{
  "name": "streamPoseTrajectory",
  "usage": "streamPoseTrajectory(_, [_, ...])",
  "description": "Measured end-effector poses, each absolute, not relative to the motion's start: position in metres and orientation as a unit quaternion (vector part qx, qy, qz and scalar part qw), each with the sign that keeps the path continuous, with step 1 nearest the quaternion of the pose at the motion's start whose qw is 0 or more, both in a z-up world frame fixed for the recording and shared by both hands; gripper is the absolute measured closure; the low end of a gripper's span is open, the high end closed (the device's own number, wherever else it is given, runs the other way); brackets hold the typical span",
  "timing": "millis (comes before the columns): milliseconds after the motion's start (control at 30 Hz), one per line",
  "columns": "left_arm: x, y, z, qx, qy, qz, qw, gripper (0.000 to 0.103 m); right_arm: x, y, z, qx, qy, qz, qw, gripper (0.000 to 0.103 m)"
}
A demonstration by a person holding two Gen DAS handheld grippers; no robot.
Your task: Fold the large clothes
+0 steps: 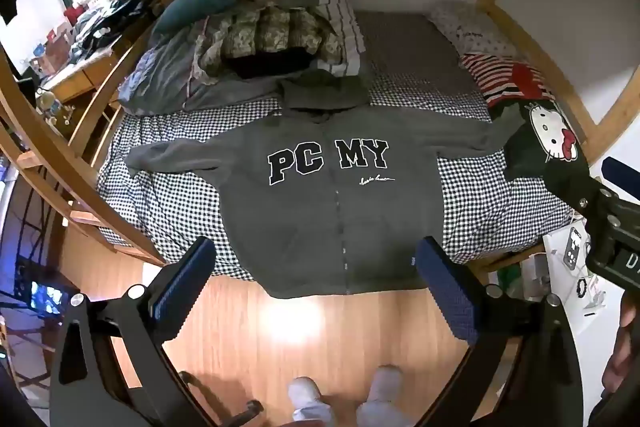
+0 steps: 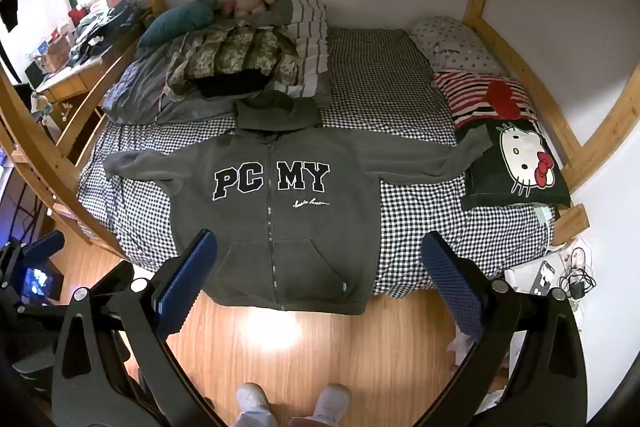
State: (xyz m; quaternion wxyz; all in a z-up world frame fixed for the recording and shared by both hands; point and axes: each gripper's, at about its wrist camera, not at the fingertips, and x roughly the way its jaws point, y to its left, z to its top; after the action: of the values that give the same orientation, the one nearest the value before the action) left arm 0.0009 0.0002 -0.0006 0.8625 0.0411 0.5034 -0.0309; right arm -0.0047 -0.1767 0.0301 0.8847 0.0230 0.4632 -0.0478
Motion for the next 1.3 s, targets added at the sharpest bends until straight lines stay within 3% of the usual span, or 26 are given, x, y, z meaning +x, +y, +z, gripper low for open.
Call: streamPoseTrajectory(1300, [0.007,0.020,0.013,0.067,0.486,-0.044,0.870,0.005,-0.005,-0.174,0.025,0.001,0.464,0.008,0.886,0.002])
